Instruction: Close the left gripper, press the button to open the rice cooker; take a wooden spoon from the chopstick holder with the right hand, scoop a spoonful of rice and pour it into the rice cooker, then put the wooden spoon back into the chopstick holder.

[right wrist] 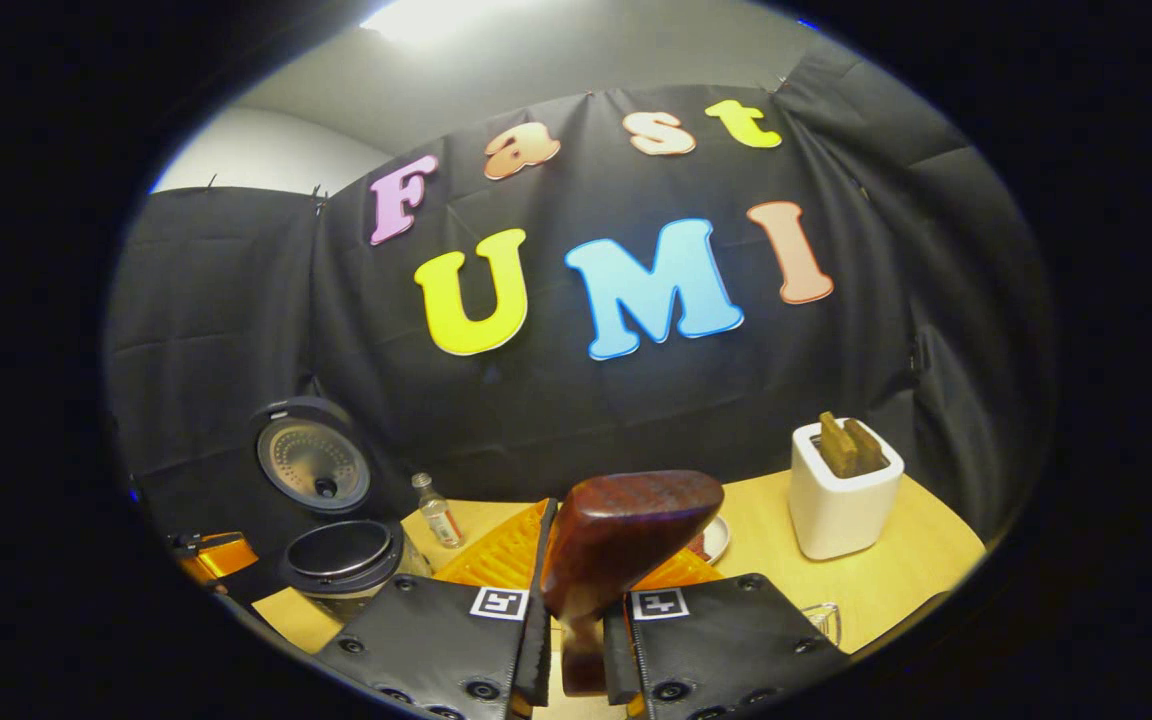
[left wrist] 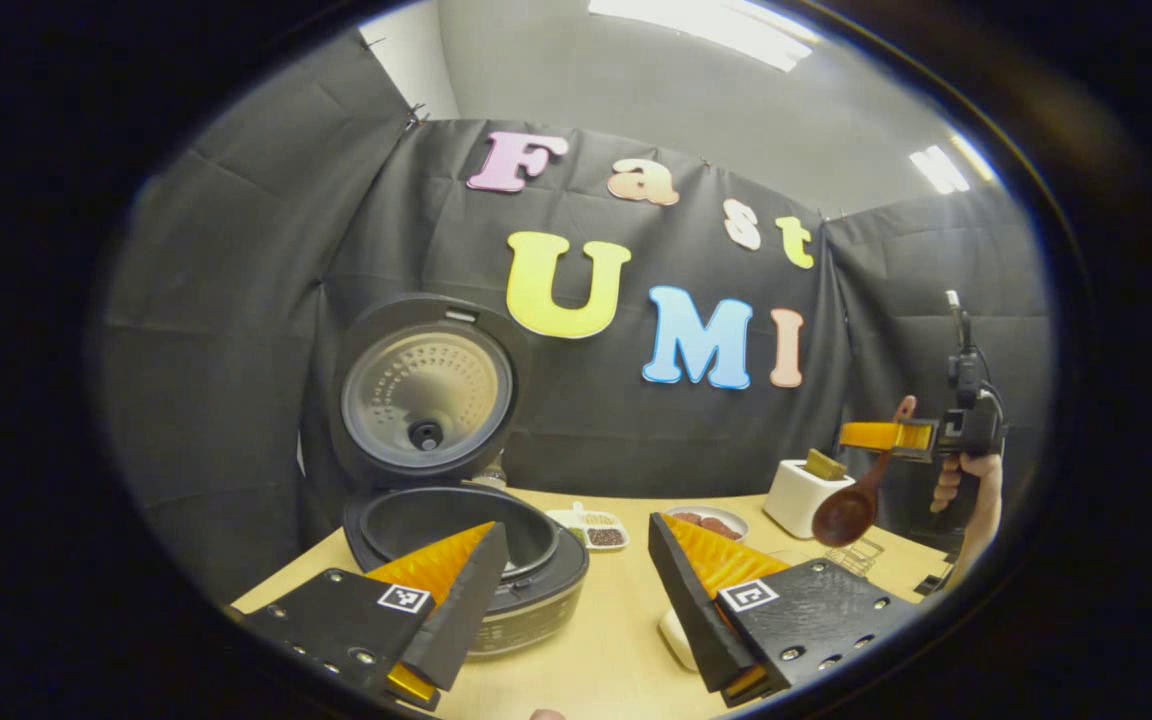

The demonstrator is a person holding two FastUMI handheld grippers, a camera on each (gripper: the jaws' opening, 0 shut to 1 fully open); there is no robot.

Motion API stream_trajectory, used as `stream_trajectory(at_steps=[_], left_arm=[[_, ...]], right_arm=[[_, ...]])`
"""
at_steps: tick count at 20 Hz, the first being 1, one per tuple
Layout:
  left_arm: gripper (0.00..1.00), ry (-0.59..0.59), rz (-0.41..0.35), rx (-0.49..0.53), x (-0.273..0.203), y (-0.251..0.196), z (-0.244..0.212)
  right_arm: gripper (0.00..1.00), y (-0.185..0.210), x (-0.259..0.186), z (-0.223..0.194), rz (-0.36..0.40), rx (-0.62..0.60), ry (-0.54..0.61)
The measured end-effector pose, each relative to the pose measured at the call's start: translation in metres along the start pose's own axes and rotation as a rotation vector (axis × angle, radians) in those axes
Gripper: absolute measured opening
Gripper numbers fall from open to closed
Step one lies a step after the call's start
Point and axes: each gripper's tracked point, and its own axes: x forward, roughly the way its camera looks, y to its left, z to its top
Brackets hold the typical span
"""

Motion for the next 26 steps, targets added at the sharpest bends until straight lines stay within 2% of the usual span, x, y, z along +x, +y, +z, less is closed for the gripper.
stream_trajectory(at_steps=[4,7,8,9,10,13,17,20,24,26], left_arm=[[0.89,-0.009,0.013,0.020,-0.003,0.008,-0.003],[0.89,0.009,-0.009,-0.006,-0.003,0.005,-0.013],[0.89,0.018,-0.017,-0.015,-0.002,0.004,-0.017],[0.89,0.025,-0.023,-0.022,0.000,0.003,-0.021],[0.89,0.033,-0.027,-0.026,0.002,0.004,-0.024],[0.89,0.059,-0.043,-0.039,0.005,0.002,-0.034],[0.89,0.062,-0.042,-0.041,0.009,0.006,-0.035],[0.89,0.060,-0.035,-0.053,0.007,0.012,-0.037],[0.89,0.066,-0.019,-0.076,0.004,0.024,-0.042],[0.89,0.067,-0.008,-0.085,0.004,0.030,-0.043]], right_arm=[[0.21,0.015,0.016,-0.037,0.005,-0.067,0.078],[0.21,0.015,0.021,-0.061,-0.014,-0.119,0.113],[0.24,0.013,0.022,-0.068,-0.023,-0.132,0.120],[0.21,0.013,0.024,-0.079,-0.029,-0.141,0.139],[0.23,0.014,0.026,-0.090,-0.028,-0.150,0.161],[0.21,0.016,0.028,-0.110,-0.031,-0.179,0.211],[0.23,0.018,0.030,-0.135,-0.046,-0.236,0.288],[0.23,0.031,0.033,-0.144,-0.014,-0.217,0.315],[0.23,0.064,0.036,-0.165,0.089,-0.073,0.370],[0.22,0.067,0.039,-0.166,0.087,-0.028,0.366]])
